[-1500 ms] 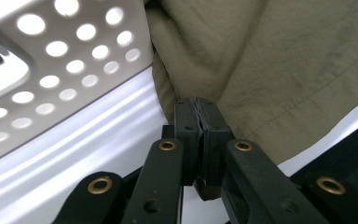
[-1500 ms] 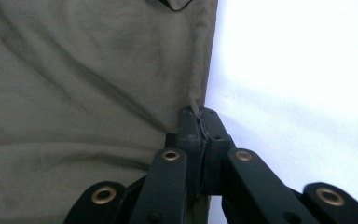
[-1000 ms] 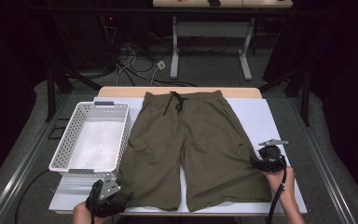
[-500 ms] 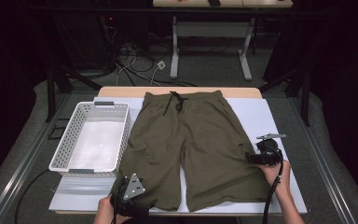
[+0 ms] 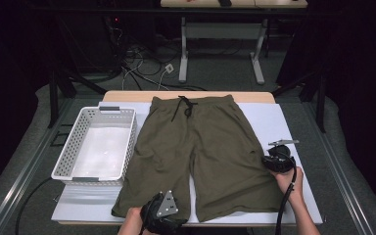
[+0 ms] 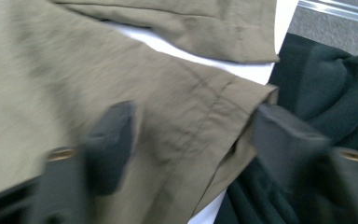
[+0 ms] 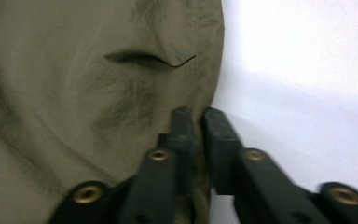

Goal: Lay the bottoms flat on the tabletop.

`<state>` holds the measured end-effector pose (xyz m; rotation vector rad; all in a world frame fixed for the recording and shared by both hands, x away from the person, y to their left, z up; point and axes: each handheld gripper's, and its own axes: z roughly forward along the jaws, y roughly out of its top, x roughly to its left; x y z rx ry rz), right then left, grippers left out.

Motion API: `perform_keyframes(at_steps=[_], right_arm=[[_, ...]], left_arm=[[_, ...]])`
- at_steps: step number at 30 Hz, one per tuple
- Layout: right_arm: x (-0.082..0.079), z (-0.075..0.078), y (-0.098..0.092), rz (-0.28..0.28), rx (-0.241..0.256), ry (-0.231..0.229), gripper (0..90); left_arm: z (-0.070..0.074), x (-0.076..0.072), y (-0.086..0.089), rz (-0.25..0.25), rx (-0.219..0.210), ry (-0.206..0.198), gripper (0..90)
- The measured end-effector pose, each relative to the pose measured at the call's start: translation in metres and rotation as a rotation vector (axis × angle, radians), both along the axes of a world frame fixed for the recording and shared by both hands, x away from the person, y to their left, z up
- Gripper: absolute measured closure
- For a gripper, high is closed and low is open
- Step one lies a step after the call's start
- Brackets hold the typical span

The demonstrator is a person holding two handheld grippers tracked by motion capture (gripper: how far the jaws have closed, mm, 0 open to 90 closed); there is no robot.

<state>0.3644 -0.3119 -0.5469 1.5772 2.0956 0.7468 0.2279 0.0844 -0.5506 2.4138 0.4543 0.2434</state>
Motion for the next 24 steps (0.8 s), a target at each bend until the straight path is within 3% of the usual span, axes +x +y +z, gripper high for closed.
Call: perform_keyframes(at_steps=[10,16,20,24], right_arm=[[-0.005,0.001,-0.004,-0.009,-0.027,0.005,89.8],[-0.009,0.003,-0.007,-0.011,-0.047,0.004,89.8],[-0.013,0.005,-0.013,-0.015,-0.055,-0.006,89.7],[-0.017,0.005,-0.02,-0.026,-0.05,0.011,88.7]], left_arm=[[-0.004,0.009,-0.007,-0.031,-0.068,0.071,85.6],[0.001,0.005,-0.004,-0.062,-0.099,0.096,88.4],[0.006,-0.002,-0.002,-0.101,-0.106,0.092,88.4],[0.006,-0.003,0.0,-0.102,-0.106,0.092,87.7]])
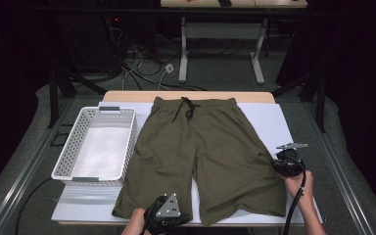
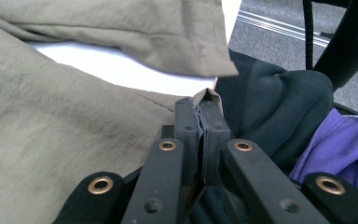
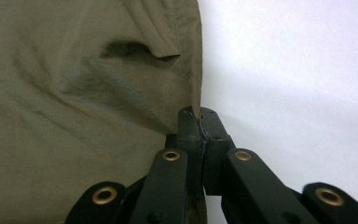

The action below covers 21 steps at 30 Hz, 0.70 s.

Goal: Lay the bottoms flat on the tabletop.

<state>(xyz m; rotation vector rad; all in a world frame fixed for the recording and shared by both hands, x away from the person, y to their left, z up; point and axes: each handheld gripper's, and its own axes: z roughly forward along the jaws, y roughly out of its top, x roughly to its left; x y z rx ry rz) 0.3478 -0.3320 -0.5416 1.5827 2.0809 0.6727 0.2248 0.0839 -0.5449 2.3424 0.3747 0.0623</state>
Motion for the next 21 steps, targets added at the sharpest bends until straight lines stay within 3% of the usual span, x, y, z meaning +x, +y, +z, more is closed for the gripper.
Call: perform_keyframes(at_steps=[2,5,8,9,13,15,21], right_arm=[[0.0,-0.002,-0.001,0.0,-0.01,0.003,81.5],[0.002,-0.003,-0.002,-0.002,0.016,-0.006,62.0],[0.006,-0.005,-0.001,-0.011,0.037,-0.019,53.3],[0.008,-0.005,0.0,-0.011,0.039,-0.013,54.6],[0.01,-0.007,0.003,0.027,0.066,-0.022,79.3],[0.009,-0.006,0.004,0.026,0.035,-0.025,88.7],[0.004,-0.004,0.001,-0.001,0.002,-0.01,89.9]], left_arm=[[0.001,0.002,0.0,0.008,0.001,-0.021,81.0],[0.0,0.003,-0.003,0.031,0.03,-0.054,53.4],[-0.007,0.007,-0.005,0.019,0.045,-0.04,44.1],[-0.009,0.009,-0.005,0.016,0.054,-0.029,46.0],[-0.011,0.012,-0.002,0.023,0.021,-0.008,78.8],[-0.011,0.013,-0.002,0.026,0.003,0.014,86.6],[-0.012,0.006,-0.013,-0.025,-0.004,0.027,87.8]])
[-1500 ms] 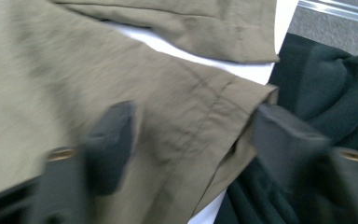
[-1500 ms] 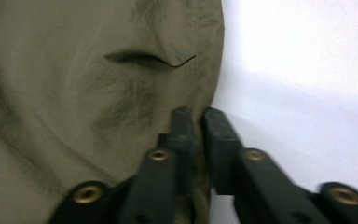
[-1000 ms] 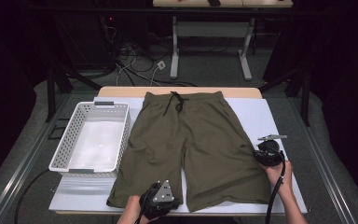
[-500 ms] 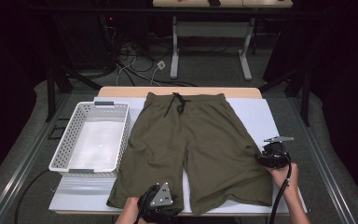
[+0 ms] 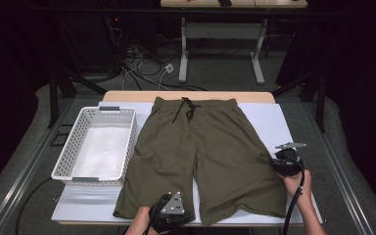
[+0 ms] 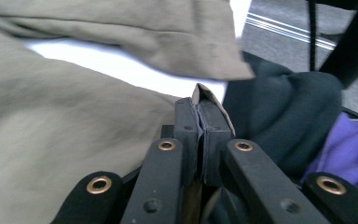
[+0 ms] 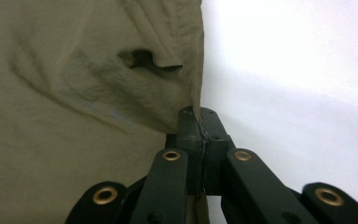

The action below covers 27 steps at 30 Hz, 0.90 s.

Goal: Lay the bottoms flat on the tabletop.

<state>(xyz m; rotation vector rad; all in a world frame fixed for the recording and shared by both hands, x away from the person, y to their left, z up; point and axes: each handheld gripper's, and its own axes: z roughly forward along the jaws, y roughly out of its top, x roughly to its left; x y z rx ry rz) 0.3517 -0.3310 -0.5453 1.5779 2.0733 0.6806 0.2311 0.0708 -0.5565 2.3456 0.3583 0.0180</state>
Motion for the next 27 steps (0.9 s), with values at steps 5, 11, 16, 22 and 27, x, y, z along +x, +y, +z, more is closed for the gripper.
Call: perform_keyframes(at_steps=[5,11,16,22,27], right_arm=[[-0.004,0.002,-0.006,-0.021,-0.019,0.002,89.9],[-0.008,0.002,-0.015,-0.049,-0.028,0.005,89.8],[-0.009,0.003,-0.02,-0.066,-0.045,0.002,89.6],[-0.01,0.002,-0.02,-0.07,-0.045,-0.005,85.6],[-0.01,0.002,-0.022,-0.078,-0.027,-0.012,74.4]], left_arm=[[0.001,0.0,0.001,-0.012,-0.027,0.024,87.8],[0.005,-0.002,0.002,-0.045,-0.052,0.057,87.7],[0.005,-0.003,0.001,-0.054,-0.071,0.084,87.7],[0.007,-0.001,0.004,-0.019,-0.067,0.065,76.6],[0.012,0.003,0.009,0.039,-0.059,0.037,51.9]])
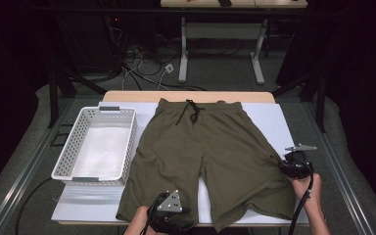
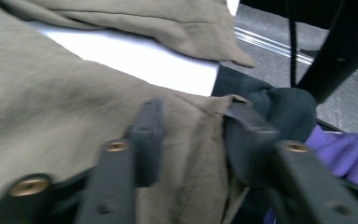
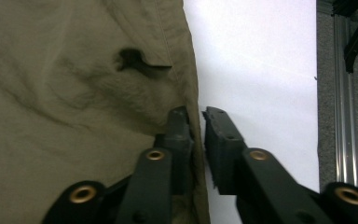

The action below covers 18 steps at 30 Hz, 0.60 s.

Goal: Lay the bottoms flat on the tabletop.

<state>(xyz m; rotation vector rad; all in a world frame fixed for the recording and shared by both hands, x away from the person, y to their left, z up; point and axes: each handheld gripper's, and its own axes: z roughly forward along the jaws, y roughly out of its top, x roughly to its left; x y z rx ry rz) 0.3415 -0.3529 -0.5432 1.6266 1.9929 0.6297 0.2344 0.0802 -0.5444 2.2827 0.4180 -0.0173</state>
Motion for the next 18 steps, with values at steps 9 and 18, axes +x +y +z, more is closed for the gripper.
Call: perform_keyframes(at_steps=[9,18], right_arm=[[-0.006,0.011,0.008,0.05,0.037,-0.04,39.2],[-0.013,0.017,0.024,0.135,0.076,-0.058,18.9]], left_arm=[[0.01,0.004,0.025,0.113,0.006,-0.037,28.3],[0.019,0.007,0.056,0.236,0.015,-0.072,16.3]])
